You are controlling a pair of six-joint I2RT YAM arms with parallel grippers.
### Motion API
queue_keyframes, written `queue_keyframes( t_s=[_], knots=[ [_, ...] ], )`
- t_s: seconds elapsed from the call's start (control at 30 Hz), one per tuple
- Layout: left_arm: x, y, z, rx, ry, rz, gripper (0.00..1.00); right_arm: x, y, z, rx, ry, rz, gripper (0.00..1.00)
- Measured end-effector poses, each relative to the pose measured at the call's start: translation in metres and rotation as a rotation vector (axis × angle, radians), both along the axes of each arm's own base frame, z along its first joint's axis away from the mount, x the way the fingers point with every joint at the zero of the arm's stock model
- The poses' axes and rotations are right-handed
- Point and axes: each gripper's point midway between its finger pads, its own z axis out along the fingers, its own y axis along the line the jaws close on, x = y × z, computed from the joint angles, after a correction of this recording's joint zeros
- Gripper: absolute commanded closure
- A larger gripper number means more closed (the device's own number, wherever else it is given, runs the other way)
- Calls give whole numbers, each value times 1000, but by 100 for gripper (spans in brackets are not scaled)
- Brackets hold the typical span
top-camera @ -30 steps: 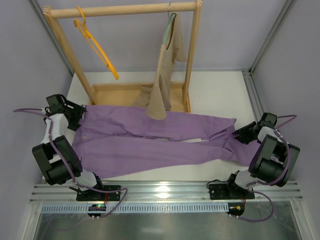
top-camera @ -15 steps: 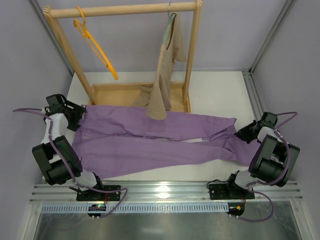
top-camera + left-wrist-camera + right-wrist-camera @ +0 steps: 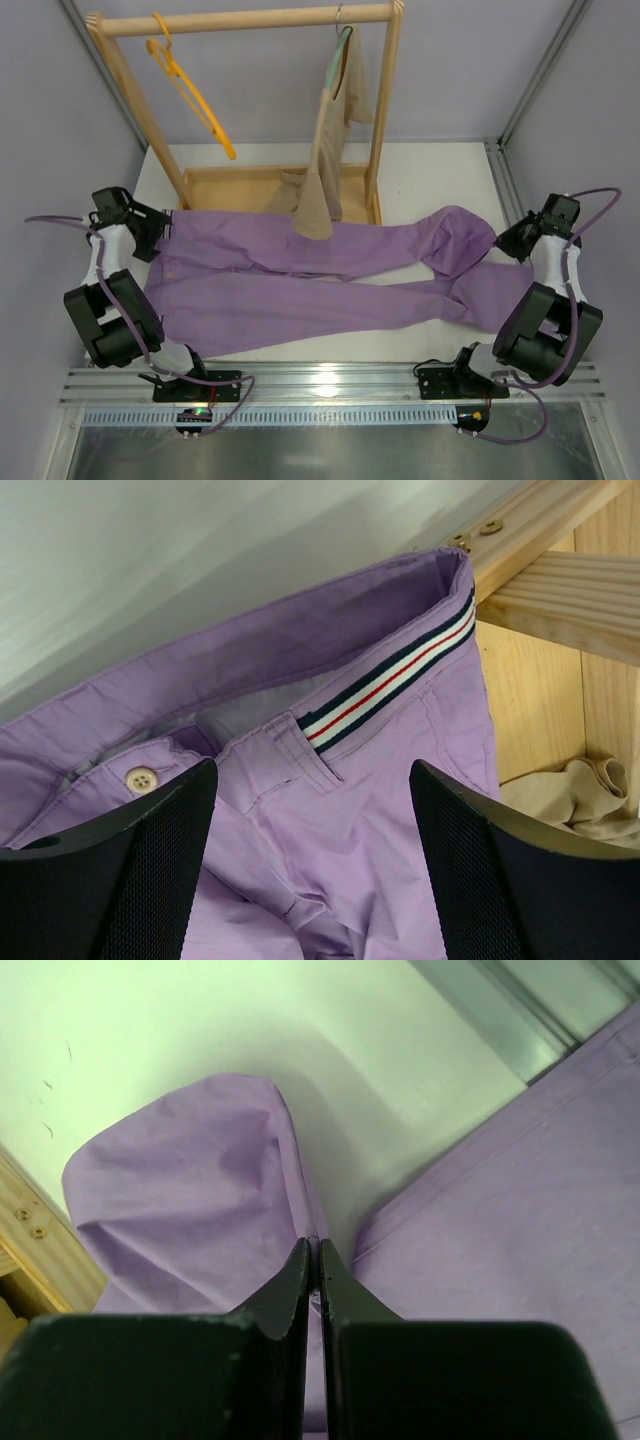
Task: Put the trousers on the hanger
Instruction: Fold the trousers
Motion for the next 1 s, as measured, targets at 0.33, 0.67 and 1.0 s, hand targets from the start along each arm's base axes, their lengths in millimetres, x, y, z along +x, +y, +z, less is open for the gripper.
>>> queue_keyframes(
  t_s=[0.33,0.67,1.0],
  knots=[
    [-1,17,4,30,26,48,22,33,-49,39,-130,50,-53,96],
    [6,40,11,73,38,108,21,82,-77,58,-329,141,-30,96],
    [20,49,10,50,35,130,20,99,-85,39,-364,158,-7,96]
  ],
)
